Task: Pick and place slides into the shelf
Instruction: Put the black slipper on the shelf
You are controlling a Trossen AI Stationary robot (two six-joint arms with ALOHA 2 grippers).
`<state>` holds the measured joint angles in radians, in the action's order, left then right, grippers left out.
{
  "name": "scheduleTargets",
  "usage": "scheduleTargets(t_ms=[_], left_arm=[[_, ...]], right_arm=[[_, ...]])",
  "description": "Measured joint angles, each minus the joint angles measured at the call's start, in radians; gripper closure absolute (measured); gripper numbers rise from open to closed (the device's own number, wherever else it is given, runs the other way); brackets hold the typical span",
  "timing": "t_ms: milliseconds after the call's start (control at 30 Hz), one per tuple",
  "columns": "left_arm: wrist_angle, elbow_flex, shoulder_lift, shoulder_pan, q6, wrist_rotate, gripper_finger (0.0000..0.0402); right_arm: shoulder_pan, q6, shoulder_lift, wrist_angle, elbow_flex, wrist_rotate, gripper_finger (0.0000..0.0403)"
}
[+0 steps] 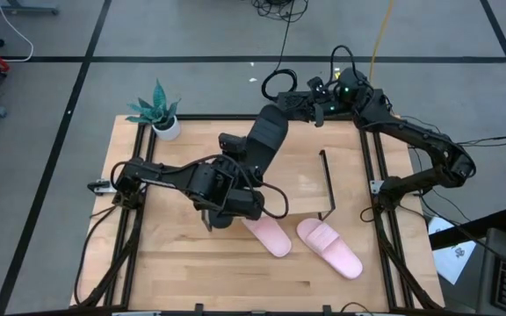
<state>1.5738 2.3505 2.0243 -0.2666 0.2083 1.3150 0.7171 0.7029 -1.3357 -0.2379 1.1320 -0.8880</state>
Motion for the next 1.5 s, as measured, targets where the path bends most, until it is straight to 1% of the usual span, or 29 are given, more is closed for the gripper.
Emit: scheduleTargets(t_ms=[167,367,500,600,767,933,1033,1133,1300,1400,1500], left_arm=[[-0.003,0.000,-0.003,0.006,0.039,0.044,0.0320],[-0.005,0.000,-0.023,0.010,0.100,0.148,0.0320],[-0.005,0.000,-0.055,0.009,0.147,0.252,0.0320],[-0.011,0.000,-0.093,0.008,0.177,0.252,0.0320],[-0.033,0.000,-0.157,0.006,0.142,0.257,0.0320],[-0.096,0.000,-0.201,-0.001,0.094,0.257,0.0320],[-0.123,0.000,-0.217,-0.011,0.094,0.257,0.0320],[-0.131,0.000,-0.221,-0.018,0.097,0.257,0.0320],[-0.129,0.000,-0.221,-0.026,0.102,0.256,0.0320],[-0.128,0.000,-0.221,-0.026,0.103,0.256,0.0320],[-0.128,0.000,-0.221,-0.018,0.103,0.255,0.0321]], right_arm=[[0.022,-0.001,0.001,0.019,0.000,-0.054,0.0393],[0.026,-0.016,0.001,0.064,0.000,-0.111,0.0393],[0.012,-0.036,0.001,0.071,0.000,-0.131,0.0393],[-0.006,-0.050,-0.013,0.066,0.000,-0.135,0.0393],[-0.036,-0.044,-0.077,0.032,0.017,-0.138,0.0393],[-0.066,-0.028,-0.198,0.029,0.125,-0.194,0.0393],[-0.081,-0.026,-0.265,0.032,0.192,-0.231,0.0393],[-0.087,-0.009,-0.311,0.038,0.230,-0.279,0.0393],[-0.099,-0.024,-0.349,0.084,0.237,-0.319,0.0393],[-0.113,-0.075,-0.350,0.127,0.236,-0.294,0.0393],[-0.125,-0.111,-0.348,0.155,0.236,-0.291,0.0393]])
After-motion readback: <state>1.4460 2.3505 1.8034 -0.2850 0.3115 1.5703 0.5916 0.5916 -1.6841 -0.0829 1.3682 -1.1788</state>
